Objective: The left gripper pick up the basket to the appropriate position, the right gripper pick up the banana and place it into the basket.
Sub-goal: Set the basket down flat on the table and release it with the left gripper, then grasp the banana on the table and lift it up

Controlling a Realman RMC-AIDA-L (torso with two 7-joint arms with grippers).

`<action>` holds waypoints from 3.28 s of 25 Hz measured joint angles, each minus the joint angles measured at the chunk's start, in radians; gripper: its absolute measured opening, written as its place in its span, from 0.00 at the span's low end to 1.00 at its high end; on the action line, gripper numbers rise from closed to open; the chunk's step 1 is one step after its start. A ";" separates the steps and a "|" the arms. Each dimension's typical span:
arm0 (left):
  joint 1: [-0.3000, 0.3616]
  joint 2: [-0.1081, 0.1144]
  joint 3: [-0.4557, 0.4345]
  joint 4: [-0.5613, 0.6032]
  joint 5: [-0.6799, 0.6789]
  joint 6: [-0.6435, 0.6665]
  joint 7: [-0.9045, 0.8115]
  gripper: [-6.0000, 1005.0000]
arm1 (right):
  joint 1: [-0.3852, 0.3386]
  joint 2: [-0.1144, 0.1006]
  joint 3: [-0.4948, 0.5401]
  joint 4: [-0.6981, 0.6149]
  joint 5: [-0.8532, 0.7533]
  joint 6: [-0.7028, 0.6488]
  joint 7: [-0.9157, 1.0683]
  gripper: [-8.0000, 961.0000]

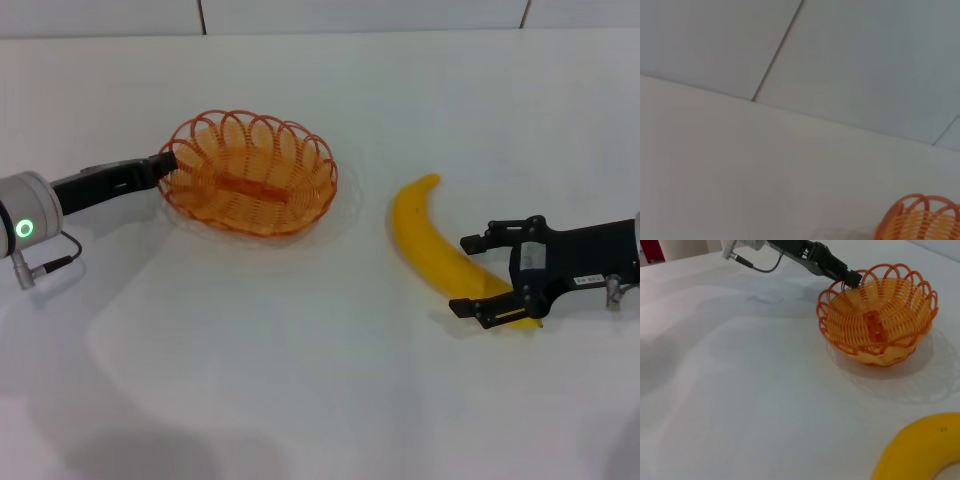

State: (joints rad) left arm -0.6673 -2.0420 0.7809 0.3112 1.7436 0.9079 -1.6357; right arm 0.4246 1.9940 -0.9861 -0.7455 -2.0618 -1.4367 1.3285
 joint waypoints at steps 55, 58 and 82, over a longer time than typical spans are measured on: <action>0.244 0.003 -0.008 0.128 -0.179 0.464 0.622 0.60 | 0.017 0.037 0.007 -0.025 0.080 0.006 -0.005 0.89; 0.268 0.006 -0.006 0.127 -0.176 0.460 0.653 0.60 | 0.010 0.038 0.007 -0.043 0.099 0.007 0.026 0.89; 0.281 0.000 0.003 0.104 -0.047 0.317 0.706 0.60 | -0.103 0.046 -0.290 -0.381 -0.080 0.159 0.482 0.88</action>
State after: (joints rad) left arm -0.3862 -2.0417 0.7838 0.4156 1.6963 1.2249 -0.9295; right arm 0.3212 2.0402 -1.2762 -1.1263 -2.1422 -1.2777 1.8108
